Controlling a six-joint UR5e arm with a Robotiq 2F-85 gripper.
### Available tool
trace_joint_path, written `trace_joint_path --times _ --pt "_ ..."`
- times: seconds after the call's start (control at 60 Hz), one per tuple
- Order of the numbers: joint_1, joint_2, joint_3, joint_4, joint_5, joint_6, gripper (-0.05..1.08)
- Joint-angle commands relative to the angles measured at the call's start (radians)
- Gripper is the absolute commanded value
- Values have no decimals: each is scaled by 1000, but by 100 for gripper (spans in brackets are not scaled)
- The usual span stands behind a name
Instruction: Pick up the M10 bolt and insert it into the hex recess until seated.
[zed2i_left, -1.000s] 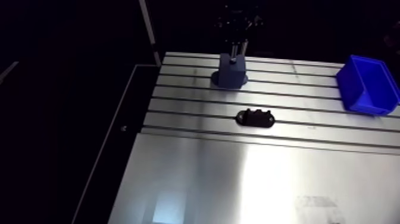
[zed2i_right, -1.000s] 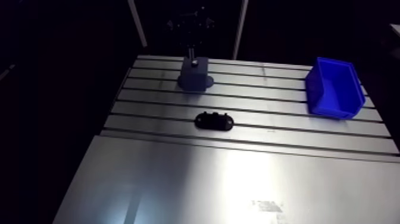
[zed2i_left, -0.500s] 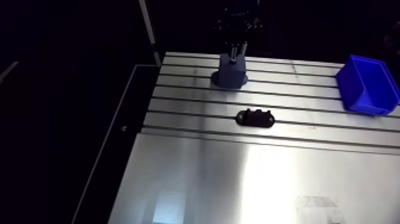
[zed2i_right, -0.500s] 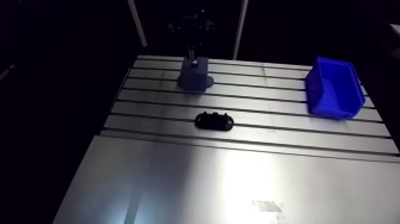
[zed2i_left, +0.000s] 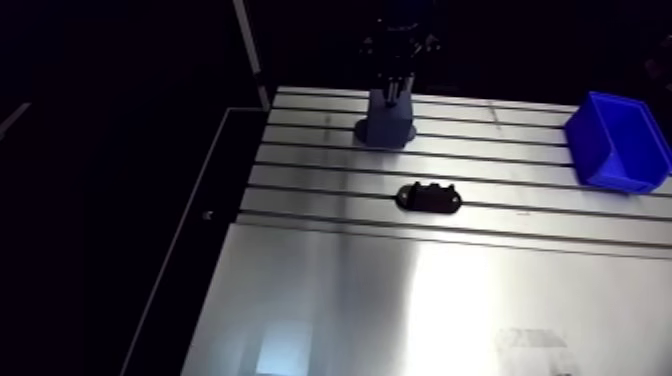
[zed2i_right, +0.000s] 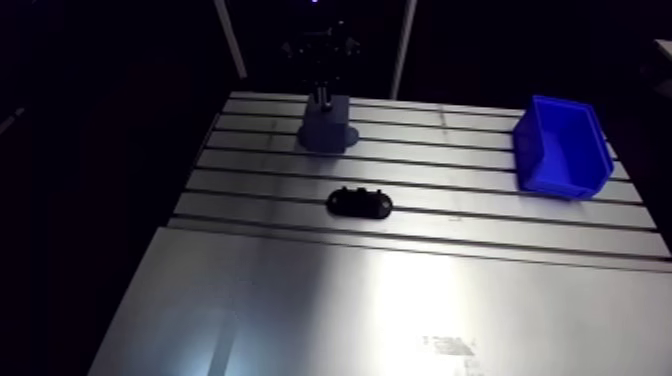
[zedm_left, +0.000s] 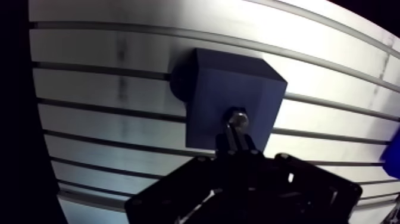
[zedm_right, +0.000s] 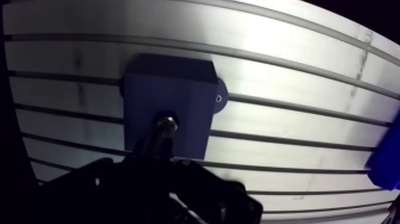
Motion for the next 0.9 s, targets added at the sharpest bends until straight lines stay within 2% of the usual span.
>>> trace_joint_path --times 0.017,0.9 --pt "-3 4 2 -1 1 0 106" --pt "-4 8 2 -3 -1 -2 106"
